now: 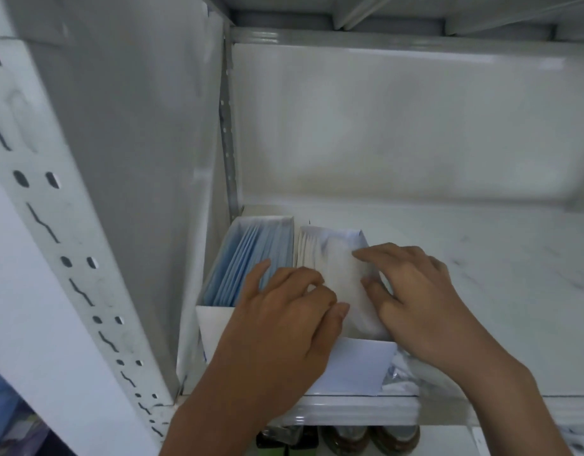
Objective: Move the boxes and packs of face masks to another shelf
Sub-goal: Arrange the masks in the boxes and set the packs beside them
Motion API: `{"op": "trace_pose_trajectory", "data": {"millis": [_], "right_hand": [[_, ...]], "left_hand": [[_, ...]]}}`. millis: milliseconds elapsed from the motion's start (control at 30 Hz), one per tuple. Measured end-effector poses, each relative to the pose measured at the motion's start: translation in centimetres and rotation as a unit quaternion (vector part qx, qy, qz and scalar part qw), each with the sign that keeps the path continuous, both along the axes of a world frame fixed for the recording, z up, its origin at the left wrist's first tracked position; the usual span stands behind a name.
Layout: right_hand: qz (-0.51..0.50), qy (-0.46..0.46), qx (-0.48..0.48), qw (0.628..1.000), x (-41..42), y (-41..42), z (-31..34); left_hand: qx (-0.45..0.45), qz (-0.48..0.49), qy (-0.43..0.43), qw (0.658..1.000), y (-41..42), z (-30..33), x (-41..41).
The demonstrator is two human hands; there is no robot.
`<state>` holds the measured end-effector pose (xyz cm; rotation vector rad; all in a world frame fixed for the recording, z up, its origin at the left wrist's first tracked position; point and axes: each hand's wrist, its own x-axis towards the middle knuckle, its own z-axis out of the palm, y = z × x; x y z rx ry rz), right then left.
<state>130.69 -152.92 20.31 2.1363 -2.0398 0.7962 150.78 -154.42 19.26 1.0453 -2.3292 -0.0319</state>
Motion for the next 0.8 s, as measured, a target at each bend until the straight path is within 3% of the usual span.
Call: {"op": "trace_pose_trajectory", "data": {"millis": [167, 267, 433, 567, 667, 800], "right_hand": [[0.049, -0.149, 0.055, 0.986, 0.4, -0.2, -0.3], [0.039, -0.172, 0.075, 0.982, 0.0, 0.1, -0.4], [-0.003, -0.060, 0.037, 0.997, 0.3, 0.4, 0.6], [0.002, 0.039, 0.064, 0.997, 1.3, 0.4, 1.7], [0.000, 0.046, 0.080, 0.996, 1.7, 0.3, 2.0], [-0.001, 0.028, 0.093, 0.995, 1.5, -0.2, 1.8]], "left_hand": [[-0.002, -0.067, 0.000, 0.998, 0.0, 0.5, -1.4], [0.002, -0.060, -0.022, 0.998, -0.4, 0.6, -1.5], [-0.014, -0.031, -0.017, 0.999, -1.2, 0.9, -1.5], [0.020, -0.019, -0.074, 0.997, -1.9, 1.8, -2.4], [0.066, -0.044, -0.088, 0.993, -2.7, 2.2, -2.6], [0.138, -0.057, -0.033, 0.988, -3.4, 2.5, -2.8]]}}
